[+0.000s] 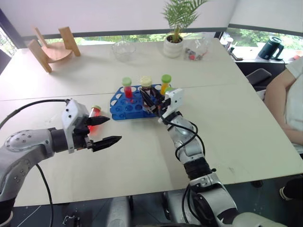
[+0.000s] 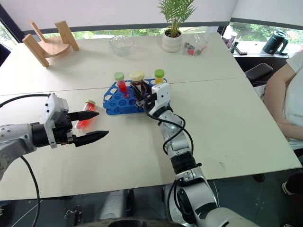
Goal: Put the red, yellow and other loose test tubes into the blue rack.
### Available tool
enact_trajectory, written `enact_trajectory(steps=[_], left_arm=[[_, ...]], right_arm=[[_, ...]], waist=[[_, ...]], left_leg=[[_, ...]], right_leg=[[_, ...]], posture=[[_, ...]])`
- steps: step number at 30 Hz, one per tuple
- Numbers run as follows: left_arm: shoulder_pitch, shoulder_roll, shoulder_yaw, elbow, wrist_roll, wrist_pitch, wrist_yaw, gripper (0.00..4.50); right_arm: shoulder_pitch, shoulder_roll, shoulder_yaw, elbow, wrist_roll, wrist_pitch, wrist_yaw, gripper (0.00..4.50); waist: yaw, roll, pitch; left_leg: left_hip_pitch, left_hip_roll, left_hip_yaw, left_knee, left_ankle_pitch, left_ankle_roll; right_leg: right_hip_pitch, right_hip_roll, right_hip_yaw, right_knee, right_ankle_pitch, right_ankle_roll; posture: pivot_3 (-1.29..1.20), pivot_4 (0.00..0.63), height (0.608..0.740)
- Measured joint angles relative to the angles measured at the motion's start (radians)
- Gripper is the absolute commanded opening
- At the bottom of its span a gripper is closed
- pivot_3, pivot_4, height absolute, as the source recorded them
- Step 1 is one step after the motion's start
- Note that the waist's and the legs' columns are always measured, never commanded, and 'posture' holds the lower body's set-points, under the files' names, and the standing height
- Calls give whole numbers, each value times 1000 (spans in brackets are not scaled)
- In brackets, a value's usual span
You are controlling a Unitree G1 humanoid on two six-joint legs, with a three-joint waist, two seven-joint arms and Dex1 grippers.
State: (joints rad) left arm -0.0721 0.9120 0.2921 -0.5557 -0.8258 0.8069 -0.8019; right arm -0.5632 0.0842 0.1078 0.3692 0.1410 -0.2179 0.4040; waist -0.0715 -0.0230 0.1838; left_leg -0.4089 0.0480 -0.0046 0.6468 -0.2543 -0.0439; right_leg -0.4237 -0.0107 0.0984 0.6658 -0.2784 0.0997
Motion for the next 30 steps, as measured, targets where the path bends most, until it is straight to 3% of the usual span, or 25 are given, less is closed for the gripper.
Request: enact_trajectory(steps=[10,30], left_arm=[[2,0,0,-9,-11,0,19,4500],[-1,-10,-4,-8,-10,-6,18,4500]], right_arm=[[-29,4,-15,74,-13,-66,-24,832],[13,-7,-8,44,-18,-28,-20,832]], waist=[[0,0,0],[1,0,0]], left_leg=[[0,0,0,0,0,0],[0,0,0,0,0,0]], right_leg=[[0,0,0,0,0,0],[0,0,0,0,0,0]], posture=[[0,150,740],[0,150,740]])
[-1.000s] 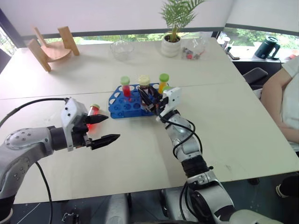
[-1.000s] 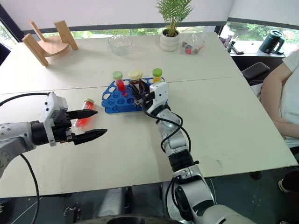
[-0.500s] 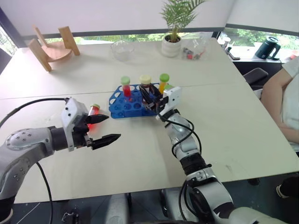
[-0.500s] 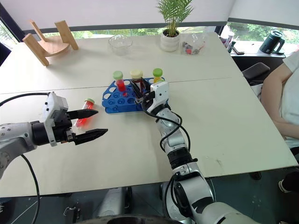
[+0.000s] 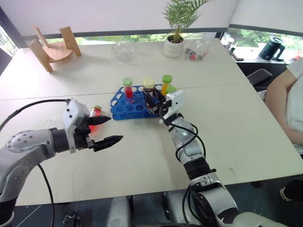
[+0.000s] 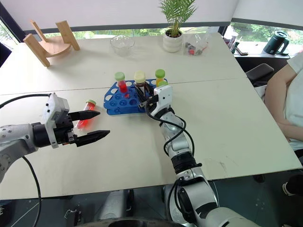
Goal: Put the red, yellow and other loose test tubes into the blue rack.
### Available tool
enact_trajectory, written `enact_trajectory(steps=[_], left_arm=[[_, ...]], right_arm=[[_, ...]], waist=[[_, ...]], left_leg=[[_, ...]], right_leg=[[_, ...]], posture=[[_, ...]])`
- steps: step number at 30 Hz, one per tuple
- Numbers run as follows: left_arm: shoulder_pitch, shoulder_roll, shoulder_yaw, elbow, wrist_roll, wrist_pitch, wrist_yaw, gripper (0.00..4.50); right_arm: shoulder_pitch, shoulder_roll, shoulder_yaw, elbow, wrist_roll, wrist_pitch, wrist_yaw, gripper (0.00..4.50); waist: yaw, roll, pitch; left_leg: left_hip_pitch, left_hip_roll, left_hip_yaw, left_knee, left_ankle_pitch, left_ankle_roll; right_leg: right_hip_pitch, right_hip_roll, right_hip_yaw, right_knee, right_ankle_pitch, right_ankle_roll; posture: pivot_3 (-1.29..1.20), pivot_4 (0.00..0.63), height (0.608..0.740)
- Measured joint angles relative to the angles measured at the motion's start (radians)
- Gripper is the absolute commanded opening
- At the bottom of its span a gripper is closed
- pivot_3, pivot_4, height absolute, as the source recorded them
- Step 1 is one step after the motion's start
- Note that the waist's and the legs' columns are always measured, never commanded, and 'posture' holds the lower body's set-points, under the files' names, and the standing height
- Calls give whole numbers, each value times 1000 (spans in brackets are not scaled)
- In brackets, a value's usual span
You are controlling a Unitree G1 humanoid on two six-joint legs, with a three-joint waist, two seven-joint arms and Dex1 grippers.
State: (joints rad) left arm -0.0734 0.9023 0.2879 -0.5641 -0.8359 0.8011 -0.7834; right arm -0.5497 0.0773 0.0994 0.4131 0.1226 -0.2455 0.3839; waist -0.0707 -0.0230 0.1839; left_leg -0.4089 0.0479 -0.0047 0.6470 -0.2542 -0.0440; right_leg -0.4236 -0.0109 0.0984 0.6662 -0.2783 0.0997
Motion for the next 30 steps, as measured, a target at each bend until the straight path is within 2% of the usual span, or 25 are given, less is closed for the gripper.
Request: enact_trajectory(steps=[7,8,13,16,20,23,26,30], left_arm=[[0,-12,-1,0,13,0,25,4500],[-2,-12,-2,0,20,0,34,4500],[-91,-8,-46,63,121,7,129,4500],[-236,28,-84,163,168,99,185,4500],[-441,62,-154,310,199,261,219,4500],[-567,72,-241,449,237,375,222,4500],[-712,45,-335,627,284,499,224,4500],[-818,18,-446,739,331,585,203,4500]], right_arm=[[39,-14,18,-31,0,50,22,4289],[53,-26,25,-56,-1,73,27,4401],[154,-161,64,-339,22,321,99,4401],[191,-340,67,-573,97,542,208,4401],[179,-595,33,-764,235,733,402,4401],[142,-769,10,-809,312,765,590,4401],[23,-888,-18,-796,370,763,756,4401],[-64,-888,-36,-773,403,757,823,4401]], waist=[[0,0,0],[0,0,0],[8,0,0],[13,0,0],[14,0,0],[8,0,1],[3,-1,2],[3,-2,1]], left_leg=[[0,0,0,0,0,0],[0,0,0,0,0,0],[0,-1,-1,1,0,0],[0,-1,0,2,0,0],[0,-1,-1,2,0,0],[0,-1,-1,1,0,1],[0,-1,-1,2,0,1],[0,-1,-2,1,0,1]], right_leg=[[0,0,0,0,0,0],[0,0,0,0,0,0],[1,0,0,0,0,0],[1,0,0,0,0,0],[2,1,0,-1,0,1],[1,1,0,0,0,1],[1,1,0,-1,0,1],[1,1,-1,-1,-1,1]], posture=[[0,150,740],[0,150,740],[0,150,740],[0,150,740],[0,150,740],[0,150,740],[0,150,740],[0,150,740]])
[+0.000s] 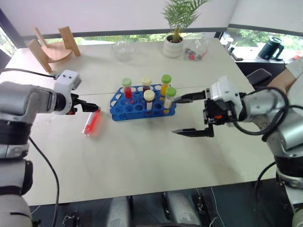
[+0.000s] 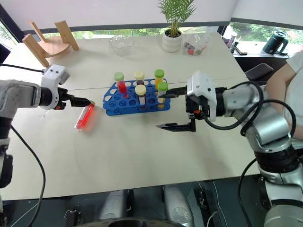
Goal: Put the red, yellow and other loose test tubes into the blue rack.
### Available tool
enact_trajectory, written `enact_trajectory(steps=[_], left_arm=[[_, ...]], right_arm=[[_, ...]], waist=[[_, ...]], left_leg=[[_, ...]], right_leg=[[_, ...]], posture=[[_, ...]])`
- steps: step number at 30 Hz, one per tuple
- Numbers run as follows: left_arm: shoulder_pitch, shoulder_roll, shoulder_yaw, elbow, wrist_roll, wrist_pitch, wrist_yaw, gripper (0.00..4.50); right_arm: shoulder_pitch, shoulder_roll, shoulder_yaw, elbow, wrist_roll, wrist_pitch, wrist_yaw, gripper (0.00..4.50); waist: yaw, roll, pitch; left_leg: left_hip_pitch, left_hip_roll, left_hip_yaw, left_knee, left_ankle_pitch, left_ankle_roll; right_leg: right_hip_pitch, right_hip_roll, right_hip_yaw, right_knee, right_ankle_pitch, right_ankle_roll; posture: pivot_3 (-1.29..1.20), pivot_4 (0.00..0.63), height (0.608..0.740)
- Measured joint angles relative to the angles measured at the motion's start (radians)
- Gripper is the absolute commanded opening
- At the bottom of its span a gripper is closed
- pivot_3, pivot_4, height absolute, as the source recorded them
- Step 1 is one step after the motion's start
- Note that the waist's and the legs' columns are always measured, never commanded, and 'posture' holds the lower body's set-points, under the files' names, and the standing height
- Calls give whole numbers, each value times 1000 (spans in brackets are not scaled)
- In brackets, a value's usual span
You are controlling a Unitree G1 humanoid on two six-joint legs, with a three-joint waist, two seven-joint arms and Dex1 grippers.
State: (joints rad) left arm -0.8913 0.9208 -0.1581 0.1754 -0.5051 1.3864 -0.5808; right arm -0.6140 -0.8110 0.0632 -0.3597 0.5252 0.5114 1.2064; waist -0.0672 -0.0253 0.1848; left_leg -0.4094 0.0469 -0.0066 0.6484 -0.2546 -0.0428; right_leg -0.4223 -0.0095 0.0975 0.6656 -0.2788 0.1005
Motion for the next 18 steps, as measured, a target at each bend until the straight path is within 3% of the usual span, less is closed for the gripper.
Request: enact_trajectory(steps=[10,13,18], left_arm=[[-22,-76,-76,108,68,30,-34,4500],[-12,-103,-74,125,83,29,-27,3595],[-8,-157,-14,179,116,-4,6,1071]], right_arm=[[0,2,6,15,1,5,16,4401],[0,-2,2,7,7,9,13,4500],[5,-29,-17,-17,21,31,7,4500]], waist=[[11,0,0],[15,0,0],[27,0,0]], left_leg=[[-2,0,1,1,0,0],[-2,0,1,2,0,0],[-2,0,1,2,0,0]], right_leg=[[-2,-1,0,0,0,0],[-2,-1,0,1,0,0],[-1,-1,0,1,0,0]], posture=[[0,150,740],[0,150,740],[0,150,740]])
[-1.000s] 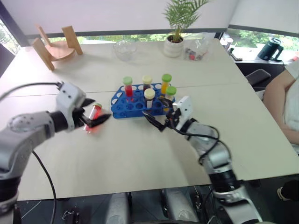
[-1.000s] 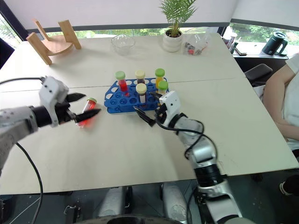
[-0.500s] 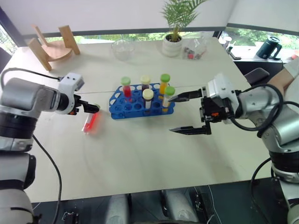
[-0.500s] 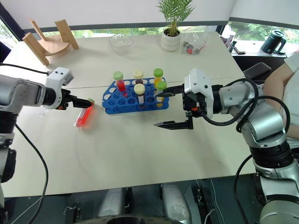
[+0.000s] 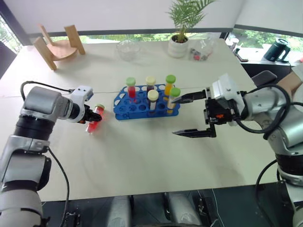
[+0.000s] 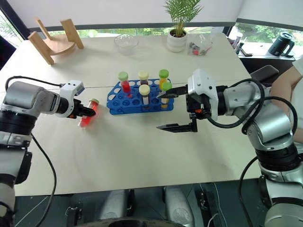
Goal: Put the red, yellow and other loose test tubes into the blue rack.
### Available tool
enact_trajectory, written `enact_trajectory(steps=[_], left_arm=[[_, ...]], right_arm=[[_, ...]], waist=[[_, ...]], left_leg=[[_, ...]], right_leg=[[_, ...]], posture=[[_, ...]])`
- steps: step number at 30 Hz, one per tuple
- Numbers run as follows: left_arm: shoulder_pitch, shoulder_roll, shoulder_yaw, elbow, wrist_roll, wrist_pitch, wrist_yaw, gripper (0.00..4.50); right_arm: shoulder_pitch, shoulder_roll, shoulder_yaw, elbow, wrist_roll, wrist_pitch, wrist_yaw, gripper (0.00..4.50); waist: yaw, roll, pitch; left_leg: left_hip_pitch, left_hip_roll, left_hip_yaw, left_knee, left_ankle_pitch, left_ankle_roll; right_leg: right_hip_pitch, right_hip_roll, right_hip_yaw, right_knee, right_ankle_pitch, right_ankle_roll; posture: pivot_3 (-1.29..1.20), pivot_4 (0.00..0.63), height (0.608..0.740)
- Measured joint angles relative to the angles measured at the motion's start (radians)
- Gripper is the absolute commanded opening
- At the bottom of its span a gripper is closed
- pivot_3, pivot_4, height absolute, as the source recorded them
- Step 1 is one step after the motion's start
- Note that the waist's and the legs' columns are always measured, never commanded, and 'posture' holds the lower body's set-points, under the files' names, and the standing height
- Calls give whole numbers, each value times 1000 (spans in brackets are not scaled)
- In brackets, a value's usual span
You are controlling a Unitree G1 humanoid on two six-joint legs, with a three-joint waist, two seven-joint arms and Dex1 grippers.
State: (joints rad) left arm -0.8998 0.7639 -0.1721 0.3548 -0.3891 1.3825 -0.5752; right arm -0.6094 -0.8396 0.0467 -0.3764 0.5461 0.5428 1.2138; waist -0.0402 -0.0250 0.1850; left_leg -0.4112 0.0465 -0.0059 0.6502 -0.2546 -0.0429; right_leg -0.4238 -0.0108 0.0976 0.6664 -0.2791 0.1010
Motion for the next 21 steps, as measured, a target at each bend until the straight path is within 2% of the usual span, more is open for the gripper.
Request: enact_trajectory(steps=[1,6,11,13,15,18,21], left_arm=[[0,-13,20,13,4,-7,7,816],[37,-42,116,7,-2,-102,3,796],[166,-48,337,-264,-124,-309,-117,796],[208,-98,422,-372,-194,-361,-140,796],[262,-198,473,-473,-247,-436,-138,796],[345,-312,441,-514,-242,-591,-148,796],[396,-436,369,-468,-167,-829,-161,796]], right_arm=[[6,-5,-5,-6,5,8,-4,4500],[50,-11,-27,-36,20,21,-27,4500],[106,-10,-47,-63,19,25,-76,4500],[115,-5,-59,-70,19,28,-100,4500],[118,4,-60,-72,19,28,-124,4500],[117,23,-60,-73,19,28,-151,4500],[118,33,-59,-73,19,30,-175,4500]], waist=[[3,0,0],[13,-1,0],[20,-1,0],[24,-1,0],[28,0,0],[27,0,0],[27,0,0]], left_leg=[[0,0,0,1,0,0],[1,0,0,2,0,-1],[0,1,1,1,0,-1],[1,1,1,1,0,-1],[1,0,1,1,0,-1],[1,0,1,4,0,-1],[2,0,1,7,0,-1]], right_leg=[[1,0,0,0,0,0],[2,0,0,0,0,0],[1,-1,0,0,0,0],[1,-1,0,0,0,0],[2,-1,0,0,0,0],[4,-1,1,-1,1,1],[6,-1,1,-1,1,1]], posture=[[0,150,740],[0,150,740],[0,150,740],[0,150,740],[0,150,740],[0,150,740],[0,150,740]])
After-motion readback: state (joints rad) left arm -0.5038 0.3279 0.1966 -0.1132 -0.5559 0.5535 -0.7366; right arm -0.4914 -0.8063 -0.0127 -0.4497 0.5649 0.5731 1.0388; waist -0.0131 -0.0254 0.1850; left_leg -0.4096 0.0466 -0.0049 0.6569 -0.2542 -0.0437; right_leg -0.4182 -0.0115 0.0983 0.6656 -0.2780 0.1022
